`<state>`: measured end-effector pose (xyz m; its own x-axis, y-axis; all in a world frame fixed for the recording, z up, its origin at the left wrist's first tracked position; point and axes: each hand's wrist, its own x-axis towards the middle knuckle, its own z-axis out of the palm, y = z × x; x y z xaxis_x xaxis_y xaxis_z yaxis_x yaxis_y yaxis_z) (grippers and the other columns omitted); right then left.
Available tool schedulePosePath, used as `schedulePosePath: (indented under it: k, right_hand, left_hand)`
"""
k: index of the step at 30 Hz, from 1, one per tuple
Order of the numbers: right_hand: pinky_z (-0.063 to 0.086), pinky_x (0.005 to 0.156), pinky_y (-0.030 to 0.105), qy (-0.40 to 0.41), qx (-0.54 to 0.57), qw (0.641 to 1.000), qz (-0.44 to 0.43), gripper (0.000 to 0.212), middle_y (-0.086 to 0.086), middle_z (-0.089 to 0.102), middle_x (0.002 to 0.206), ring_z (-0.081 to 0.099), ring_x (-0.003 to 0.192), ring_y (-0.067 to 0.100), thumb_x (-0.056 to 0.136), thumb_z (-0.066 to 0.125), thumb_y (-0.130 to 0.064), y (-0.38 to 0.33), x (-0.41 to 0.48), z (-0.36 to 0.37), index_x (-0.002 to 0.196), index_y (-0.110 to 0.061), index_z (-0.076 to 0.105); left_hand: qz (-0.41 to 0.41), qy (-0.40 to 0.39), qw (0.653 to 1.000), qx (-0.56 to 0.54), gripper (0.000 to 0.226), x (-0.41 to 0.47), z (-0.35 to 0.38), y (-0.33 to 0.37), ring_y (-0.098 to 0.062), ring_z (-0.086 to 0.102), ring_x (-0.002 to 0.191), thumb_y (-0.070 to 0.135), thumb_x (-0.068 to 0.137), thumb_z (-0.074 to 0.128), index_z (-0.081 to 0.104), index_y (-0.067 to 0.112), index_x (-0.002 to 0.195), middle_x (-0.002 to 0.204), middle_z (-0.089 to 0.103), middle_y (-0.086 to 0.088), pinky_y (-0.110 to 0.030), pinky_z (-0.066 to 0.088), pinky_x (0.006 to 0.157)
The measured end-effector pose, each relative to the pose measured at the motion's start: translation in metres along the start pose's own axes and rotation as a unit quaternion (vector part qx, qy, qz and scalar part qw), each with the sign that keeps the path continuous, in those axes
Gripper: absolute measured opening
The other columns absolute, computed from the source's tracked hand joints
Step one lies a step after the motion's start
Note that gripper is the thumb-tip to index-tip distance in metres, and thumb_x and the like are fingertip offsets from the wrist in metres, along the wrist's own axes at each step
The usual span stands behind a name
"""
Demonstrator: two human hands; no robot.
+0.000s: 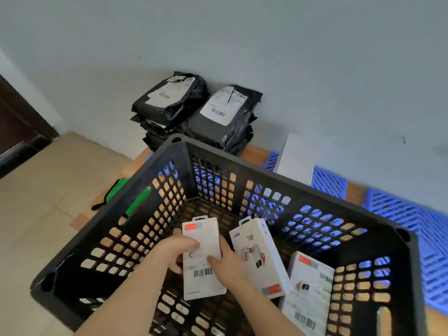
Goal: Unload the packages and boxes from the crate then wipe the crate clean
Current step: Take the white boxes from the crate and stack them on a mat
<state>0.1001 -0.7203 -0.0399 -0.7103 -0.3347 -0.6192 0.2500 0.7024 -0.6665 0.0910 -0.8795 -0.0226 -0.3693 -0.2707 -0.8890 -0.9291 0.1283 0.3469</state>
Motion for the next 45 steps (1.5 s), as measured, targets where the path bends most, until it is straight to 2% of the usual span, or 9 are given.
schedulePosePath:
  k: [6,10,15,23,28,33,37,41,45]
  right_hand:
    - [0.048,0.099,0.035,0.018,0.043,0.993,-0.108,0.061,-0.004,0.058,0.13,0.057,0.114,0.012,0.093,0.057,-0.024,-0.025,-0.026,-0.031,0.146,-0.031,0.028]
    - [0.048,0.098,0.038,0.053,0.056,0.981,-0.179,0.061,-0.005,0.057,0.128,0.055,0.115,0.014,0.09,0.061,-0.029,-0.039,-0.055,-0.053,0.143,-0.032,0.032]
    - [0.053,0.09,0.041,0.105,0.083,0.957,-0.256,0.061,-0.006,0.057,0.124,0.059,0.107,0.014,0.089,0.061,-0.038,-0.041,-0.105,-0.093,0.141,-0.04,0.029]
    - [0.053,0.087,0.033,0.182,0.13,0.916,-0.332,0.056,-0.004,0.054,0.128,0.057,0.106,0.012,0.093,0.057,-0.039,-0.006,-0.197,-0.191,0.143,-0.037,0.033]
    - [0.044,0.065,0.014,0.228,0.197,0.898,-0.32,0.051,-0.004,0.057,0.122,0.059,0.097,0.009,0.096,0.053,-0.034,0.032,-0.236,-0.258,0.143,-0.036,0.034]
    - [0.043,0.078,0.025,0.289,0.259,0.879,-0.277,0.054,-0.003,0.056,0.127,0.056,0.102,0.012,0.095,0.05,-0.026,0.083,-0.255,-0.323,0.145,-0.034,0.03]
    - [0.042,0.069,0.019,0.34,0.278,0.869,-0.226,0.059,-0.007,0.054,0.127,0.055,0.101,0.011,0.094,0.051,-0.021,0.133,-0.256,-0.372,0.147,-0.03,0.027]
    - [0.043,0.065,0.018,0.388,0.263,0.866,-0.175,0.058,-0.009,0.056,0.12,0.056,0.098,0.01,0.094,0.053,-0.025,0.182,-0.245,-0.406,0.146,-0.034,0.029]
    - [0.043,0.064,0.016,0.412,0.265,0.865,-0.11,0.058,-0.011,0.057,0.117,0.056,0.098,0.008,0.094,0.055,-0.03,0.231,-0.218,-0.425,0.145,-0.039,0.029]
  left_hand:
    - [0.04,-0.022,0.993,-0.11,0.047,-0.057,-0.025,0.014,-0.034,0.059,0.1,0.007,0.08,0.072,0.049,0.018,0.119,0.111,0.064,-0.016,-0.052,0.048,0.08]
    - [0.107,-0.021,0.985,-0.135,0.049,-0.111,-0.034,0.017,-0.037,0.055,0.109,0.008,0.078,0.074,0.048,0.023,0.116,0.116,0.062,-0.018,-0.058,0.04,0.101]
    - [0.214,0.015,0.958,-0.189,0.063,-0.189,-0.003,0.017,-0.036,0.058,0.109,0.001,0.084,0.067,0.038,0.031,0.131,0.121,0.059,-0.016,-0.049,0.052,0.074]
    - [0.383,0.084,0.896,-0.207,0.051,-0.284,0.098,0.033,-0.023,0.065,0.105,0.017,0.087,0.069,0.048,0.035,0.13,0.113,0.07,-0.004,-0.045,0.054,0.081]
    - [0.478,0.14,0.848,-0.18,0.038,-0.315,0.178,0.073,-0.018,0.068,0.097,0.023,0.087,0.071,0.053,0.029,0.12,0.105,0.071,-0.003,-0.033,0.055,0.071]
    - [0.55,0.095,0.821,-0.12,0.041,-0.321,0.255,0.126,-0.015,0.064,0.106,0.019,0.086,0.073,0.058,0.031,0.121,0.121,0.062,0.003,-0.032,0.056,0.079]
    - [0.572,0.036,0.817,-0.059,0.055,-0.312,0.322,0.163,-0.005,0.061,0.104,0.015,0.085,0.072,0.051,0.029,0.135,0.124,0.059,0.009,-0.022,0.052,0.076]
    - [0.563,-0.017,0.825,-0.037,0.062,-0.28,0.384,0.189,-0.01,0.058,0.112,0.02,0.081,0.077,0.047,0.032,0.134,0.128,0.058,0.007,-0.033,0.054,0.089]
    - [0.542,-0.074,0.837,-0.027,0.062,-0.234,0.441,0.204,-0.008,0.058,0.113,0.018,0.079,0.08,0.05,0.031,0.131,0.126,0.06,0.008,-0.029,0.054,0.087]
